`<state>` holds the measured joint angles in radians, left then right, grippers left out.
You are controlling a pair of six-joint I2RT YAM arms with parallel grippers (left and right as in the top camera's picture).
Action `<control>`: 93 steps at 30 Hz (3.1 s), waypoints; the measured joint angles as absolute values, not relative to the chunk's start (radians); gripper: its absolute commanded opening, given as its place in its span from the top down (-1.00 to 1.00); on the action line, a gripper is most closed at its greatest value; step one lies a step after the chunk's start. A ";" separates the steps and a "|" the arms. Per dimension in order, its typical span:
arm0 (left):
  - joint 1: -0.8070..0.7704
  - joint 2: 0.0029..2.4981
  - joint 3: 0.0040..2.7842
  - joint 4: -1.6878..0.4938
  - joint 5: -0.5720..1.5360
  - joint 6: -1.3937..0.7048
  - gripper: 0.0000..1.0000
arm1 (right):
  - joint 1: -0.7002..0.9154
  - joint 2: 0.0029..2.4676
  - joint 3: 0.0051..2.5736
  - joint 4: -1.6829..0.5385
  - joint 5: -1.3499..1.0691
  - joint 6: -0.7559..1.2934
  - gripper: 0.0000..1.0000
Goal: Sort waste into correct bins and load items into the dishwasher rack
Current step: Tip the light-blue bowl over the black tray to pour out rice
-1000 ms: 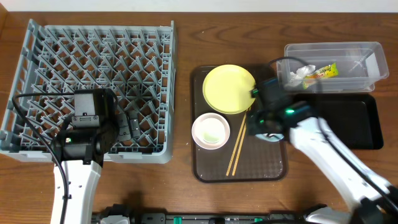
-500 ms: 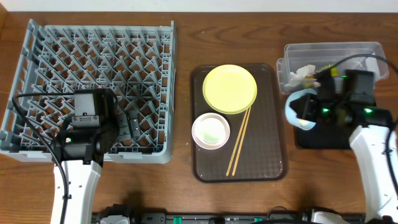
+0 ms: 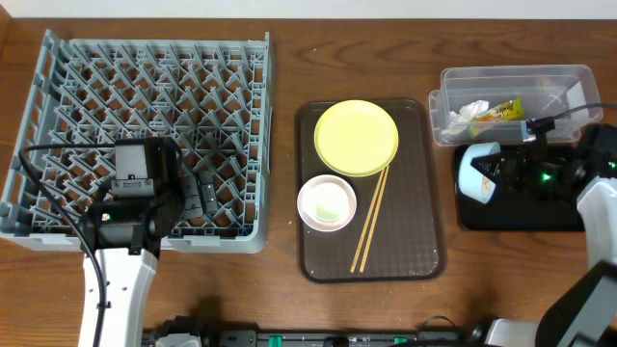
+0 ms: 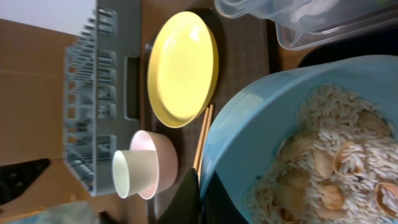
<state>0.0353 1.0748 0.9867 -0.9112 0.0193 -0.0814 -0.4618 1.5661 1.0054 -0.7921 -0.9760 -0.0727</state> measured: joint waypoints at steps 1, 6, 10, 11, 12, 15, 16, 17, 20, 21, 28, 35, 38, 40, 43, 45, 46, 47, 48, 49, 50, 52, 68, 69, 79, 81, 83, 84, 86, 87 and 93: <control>0.035 1.075 0.986 -0.911 0.019 -0.082 -0.95 | -0.474 1.585 1.005 -0.792 -1.000 -0.080 0.98; 0.035 1.075 0.986 -0.912 0.019 -0.082 -0.95 | -0.543 1.679 1.005 -0.788 -1.131 -0.106 0.98; 0.035 1.075 0.986 -0.911 0.019 -0.082 -0.95 | -0.606 1.739 1.005 -0.782 -1.230 -0.122 0.98; 0.035 1.075 0.987 -0.911 0.019 -0.082 -0.95 | -0.620 1.753 1.006 -0.780 -1.252 -0.125 0.98; 0.035 1.075 0.986 -0.911 0.019 -0.082 -0.95 | -0.632 1.763 1.006 -0.780 -1.269 -0.126 0.98; 0.035 1.075 0.986 -0.911 0.019 -0.081 -0.96 | -0.673 1.794 1.006 -0.780 -1.304 -0.130 0.98; 0.035 1.075 0.987 -0.911 0.019 -0.082 -0.95 | -0.689 1.800 1.006 -0.779 -1.312 -0.131 0.98; 0.035 1.075 0.987 -0.911 0.019 -0.082 -0.95 | -0.704 1.804 1.006 -0.777 -1.318 -0.133 0.98; 0.035 1.075 0.987 -0.911 0.019 -0.082 -0.95 | -0.748 1.810 1.006 -0.767 -1.332 -0.133 0.98; 0.035 1.075 0.987 -0.911 0.019 -0.082 -0.95 | -0.767 1.810 1.006 -0.759 -1.339 -0.135 0.98; 0.035 1.075 0.987 -0.911 0.019 -0.082 -0.95 | -0.856 1.810 1.007 -0.700 -1.371 -0.127 0.98; 0.035 1.075 0.987 -0.911 0.019 -0.082 -0.95 | -0.825 1.810 1.007 -0.698 -1.426 -0.120 0.98; 0.035 1.075 0.987 -0.911 0.019 -0.082 -0.95 | -0.777 1.810 1.007 -0.698 -1.439 -0.120 0.98; 0.035 1.075 0.986 -0.911 0.019 -0.082 -0.95 | -0.735 1.810 1.007 -0.698 -1.445 -0.120 0.98; 0.035 1.075 0.987 -0.911 0.019 -0.081 -0.95 | -0.693 1.810 1.007 -0.698 -1.449 -0.120 0.98; 0.035 1.075 0.987 -0.911 0.019 -0.082 -0.95 | -0.678 1.810 1.007 -0.697 -1.461 -0.120 0.98; 0.035 1.075 0.986 -0.911 0.019 -0.082 -0.96 | -0.678 1.810 1.007 -0.697 -1.470 -0.119 0.98; 0.035 1.075 0.987 -0.911 0.019 -0.082 -0.95 | -0.678 1.810 1.007 -0.696 -1.481 -0.112 0.98; 0.035 1.075 0.986 -0.911 0.019 -0.082 -0.95 | -0.679 1.810 1.007 -0.696 -1.488 -0.106 0.98; 0.035 1.075 0.987 -0.911 0.019 -0.082 -0.95 | -0.680 1.810 1.007 -0.695 -1.493 -0.094 0.98; 0.035 1.075 0.987 -0.911 0.019 -0.082 -0.95 | -0.683 1.810 1.007 -0.696 -1.497 -0.082 0.98; 0.035 1.075 0.986 -0.911 0.019 -0.082 -0.95 | -0.688 1.810 1.007 -0.690 -1.504 -0.065 0.98; 0.035 1.075 0.987 -0.911 0.019 -0.082 -0.95 | -0.776 1.810 1.013 -0.649 -1.451 0.067 0.97; 0.035 1.075 0.987 -0.911 0.019 -0.082 -0.95 | -0.776 1.810 1.013 -0.651 -1.459 0.064 0.98; 0.035 1.075 0.987 -0.911 0.019 -0.082 -0.95 | -0.775 1.810 1.014 -0.643 -1.503 0.037 0.98; 0.035 1.075 0.987 -0.911 0.019 -0.082 -0.95 | -0.775 1.810 1.014 -0.648 -1.502 0.037 0.98; 0.035 1.075 0.987 -0.911 0.019 -0.081 -0.96 | -0.773 1.810 1.014 -0.651 -1.500 0.037 0.92; 0.035 1.075 0.986 -0.911 0.019 -0.082 -0.96 | -0.772 1.810 1.014 -0.655 -1.498 0.038 0.84; 0.035 1.075 0.986 -0.911 0.019 -0.082 -0.95 | -0.767 1.810 1.014 -0.665 -1.487 0.044 0.82; 0.035 1.075 0.987 -0.911 0.019 -0.082 -0.95 | -0.764 1.810 1.014 -0.670 -1.475 0.050 0.83; 0.035 1.075 0.986 -0.911 0.019 -0.081 -0.95 | -0.746 1.810 1.015 -0.720 -1.429 0.066 0.97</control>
<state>0.0353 1.0748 0.9863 -0.9108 0.0193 -0.0814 -0.7464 1.8095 1.0145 -0.7197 -1.4292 0.0658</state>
